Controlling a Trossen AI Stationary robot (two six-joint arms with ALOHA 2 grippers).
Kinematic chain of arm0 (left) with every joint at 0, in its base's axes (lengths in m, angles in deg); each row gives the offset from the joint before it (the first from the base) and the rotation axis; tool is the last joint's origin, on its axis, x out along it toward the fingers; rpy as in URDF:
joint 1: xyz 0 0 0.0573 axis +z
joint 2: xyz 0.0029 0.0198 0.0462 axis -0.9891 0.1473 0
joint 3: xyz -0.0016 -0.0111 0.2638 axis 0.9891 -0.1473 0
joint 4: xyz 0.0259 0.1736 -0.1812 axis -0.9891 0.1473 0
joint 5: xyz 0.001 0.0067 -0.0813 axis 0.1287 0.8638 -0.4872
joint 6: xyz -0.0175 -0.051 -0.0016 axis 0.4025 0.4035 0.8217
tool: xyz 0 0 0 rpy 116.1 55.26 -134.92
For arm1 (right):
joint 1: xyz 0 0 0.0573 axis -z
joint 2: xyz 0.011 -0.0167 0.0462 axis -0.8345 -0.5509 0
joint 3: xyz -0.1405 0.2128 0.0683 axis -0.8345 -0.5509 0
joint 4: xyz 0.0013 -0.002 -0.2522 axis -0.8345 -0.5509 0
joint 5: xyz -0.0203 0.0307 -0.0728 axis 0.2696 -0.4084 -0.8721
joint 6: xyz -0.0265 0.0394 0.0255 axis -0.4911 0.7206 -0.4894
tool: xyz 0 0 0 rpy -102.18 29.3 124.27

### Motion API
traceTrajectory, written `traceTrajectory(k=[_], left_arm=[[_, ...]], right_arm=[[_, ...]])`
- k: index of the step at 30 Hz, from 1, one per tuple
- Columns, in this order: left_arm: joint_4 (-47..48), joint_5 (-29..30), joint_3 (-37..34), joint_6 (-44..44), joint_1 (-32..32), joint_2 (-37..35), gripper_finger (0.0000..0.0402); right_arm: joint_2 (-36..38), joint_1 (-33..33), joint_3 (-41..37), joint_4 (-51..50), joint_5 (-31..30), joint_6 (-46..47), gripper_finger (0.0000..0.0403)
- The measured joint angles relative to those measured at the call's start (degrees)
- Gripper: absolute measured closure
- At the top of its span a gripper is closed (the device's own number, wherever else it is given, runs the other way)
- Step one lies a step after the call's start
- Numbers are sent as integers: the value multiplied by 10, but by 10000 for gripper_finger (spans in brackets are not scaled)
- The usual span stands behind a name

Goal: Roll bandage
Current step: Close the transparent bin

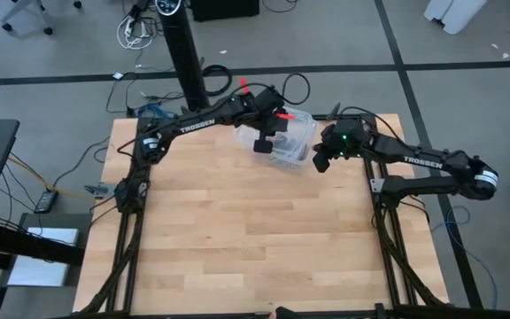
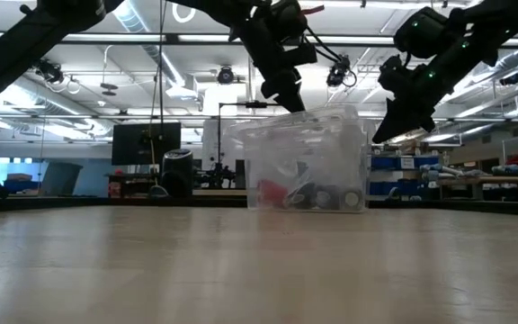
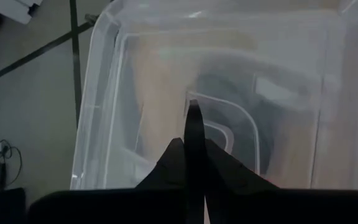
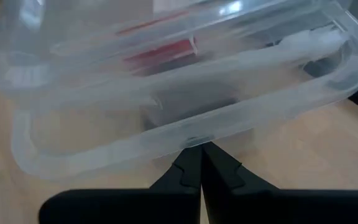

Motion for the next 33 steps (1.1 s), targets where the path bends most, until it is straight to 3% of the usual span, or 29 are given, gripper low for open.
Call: traceTrajectory(k=[12, 16, 26, 30, 33], left_arm=[[-14, -25, 0, 8, -15, 2, 380], [-15, -36, 0, 12, -15, 2, 380], [-16, -50, -1, 21, -16, 2, 380], [-34, -73, -1, 31, -16, 2, 380], [-42, -84, -1, 37, -17, 2, 380]], right_arm=[[-17, 0, 0, 22, 2, 3, 399], [6, 0, 0, 1, -3, 12, 369], [110, -1, 17, -64, -43, 34, 251], [145, -14, 22, -29, -29, 34, 243], [149, -24, 22, -1, -9, 18, 262]])
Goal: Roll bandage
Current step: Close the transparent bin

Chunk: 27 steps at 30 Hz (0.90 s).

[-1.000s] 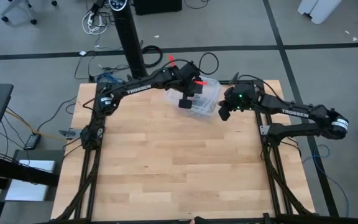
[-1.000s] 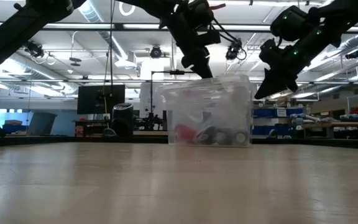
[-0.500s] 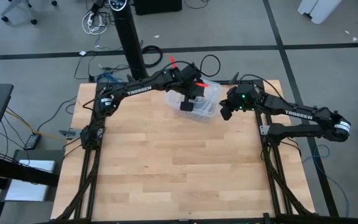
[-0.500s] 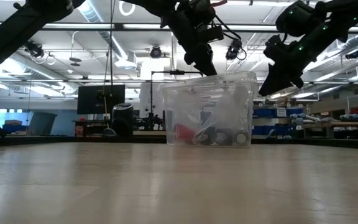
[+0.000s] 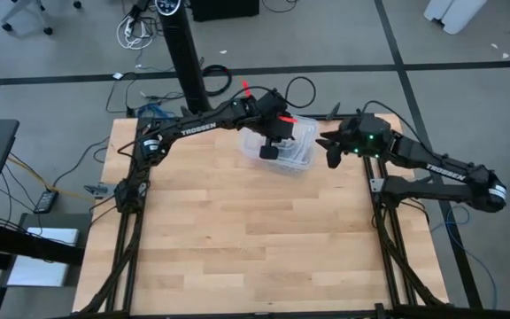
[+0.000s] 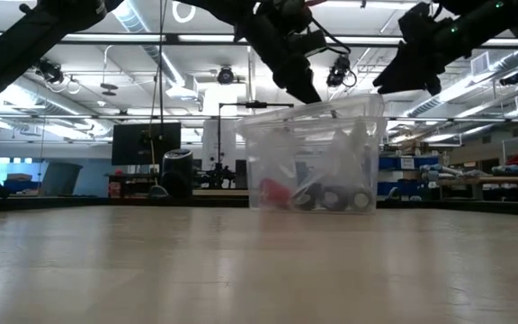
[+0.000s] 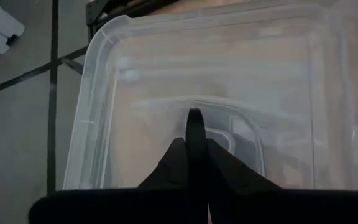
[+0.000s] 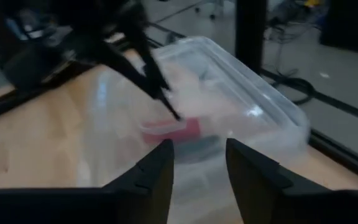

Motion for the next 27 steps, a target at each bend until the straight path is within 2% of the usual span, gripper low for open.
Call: traceTrajectory(k=[9, 13, 21, 25, 27], left_arm=[[-1, -13, -1, 4, -14, 0, 380], [-2, 4, -2, 8, -20, 2, 360], [-15, 134, 9, 8, -35, 1, 281], [-5, 145, 40, 6, -40, -1, 266], [4, 124, 53, 18, -37, -4, 264]], right_arm=[[-97, -18, 0, 18, 4, -40, 394], [-118, -18, 0, 12, -8, -44, 391], [-109, -18, 0, -22, -10, -47, 399], [-108, -18, 0, -31, -10, -46, 400], [-108, -18, 0, -33, -10, -46, 401]])
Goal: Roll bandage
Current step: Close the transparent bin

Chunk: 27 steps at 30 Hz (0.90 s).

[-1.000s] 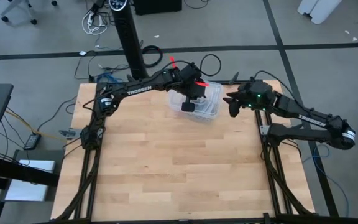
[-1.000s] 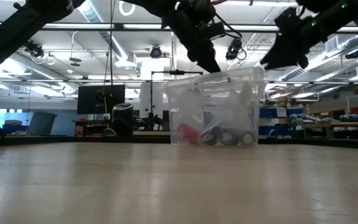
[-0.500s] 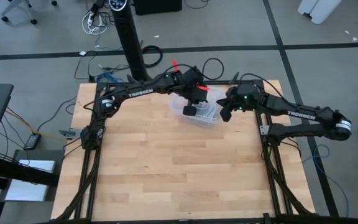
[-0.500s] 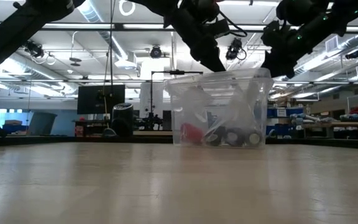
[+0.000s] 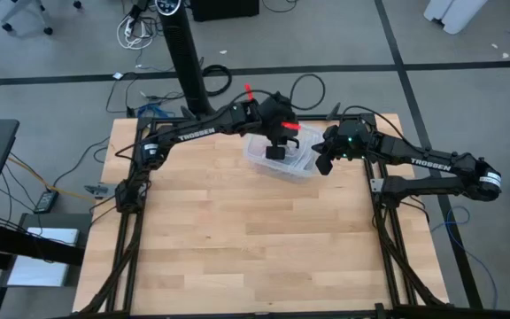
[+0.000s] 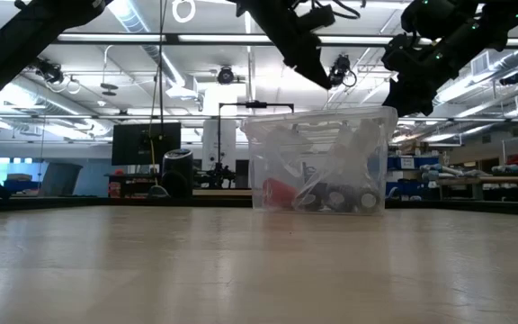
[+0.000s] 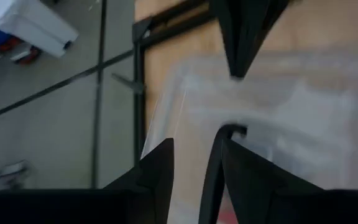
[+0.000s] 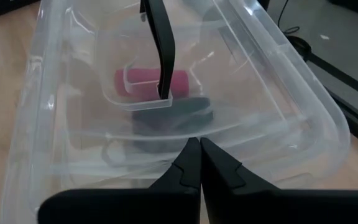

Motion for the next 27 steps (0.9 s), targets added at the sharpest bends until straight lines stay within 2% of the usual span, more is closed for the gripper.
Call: traceTrajectory(k=[7, 9, 13, 16, 19, 23, 27], left_arm=[[16, -185, -13, 93, 65, 0, 279], [13, -217, -26, 105, 81, 0, 287], [7, -230, -47, 111, 103, 0, 300], [7, -261, -69, 105, 109, 0, 308], [11, -279, -81, 78, 106, -2, 316], [-20, -193, -83, 77, 104, 0, 326], [-46, -194, -84, 75, 108, 1, 334]], right_arm=[[0, 0, -6, 3, 0, -4, 401], [1, 0, -12, 3, -1, -6, 402], [2, 0, -16, 7, -1, -6, 402], [2, 0, -17, 19, 0, -11, 402], [2, 0, -18, 24, 1, -15, 402], [1, -3, -18, 26, 1, -14, 402], [1, -9, -18, 27, -2, -14, 403]])
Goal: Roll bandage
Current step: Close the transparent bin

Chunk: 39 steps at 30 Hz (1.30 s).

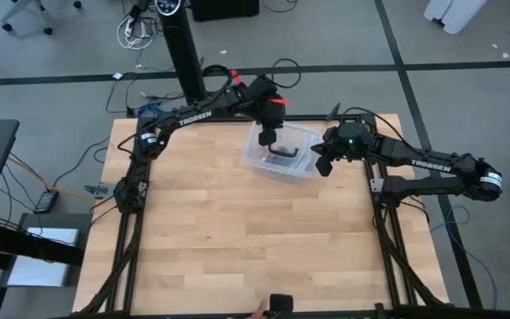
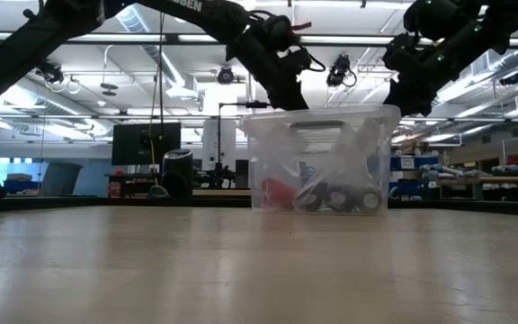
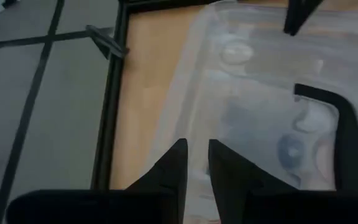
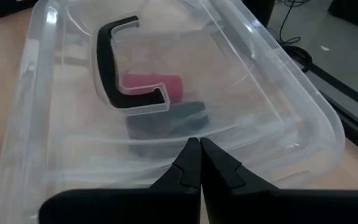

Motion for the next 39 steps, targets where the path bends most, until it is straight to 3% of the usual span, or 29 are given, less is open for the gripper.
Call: traceTrajectory(k=[8, 13, 19, 26, 30, 33, 39], left_arm=[[78, -56, 0, -28, -15, 12, 354], [105, -9, 2, -61, -30, 9, 369], [126, -40, 2, -53, -13, 6, 397], [120, -18, 1, -45, 7, -49, 400], [116, -74, -2, -33, 37, -50, 401], [68, -121, -42, -17, 60, -50, 401], [22, -136, -127, -10, 79, -52, 401]], right_arm=[[0, -2, 0, 1, 5, -5, 403], [0, -2, 0, 1, 5, -21, 403], [-6, -2, 0, 8, 5, -54, 403], [-13, -2, 0, 32, 4, -90, 403], [-13, -2, -1, 40, 4, -97, 403], [-17, -2, -1, 43, 13, -102, 403], [-36, -1, 0, 59, 23, -130, 403]])
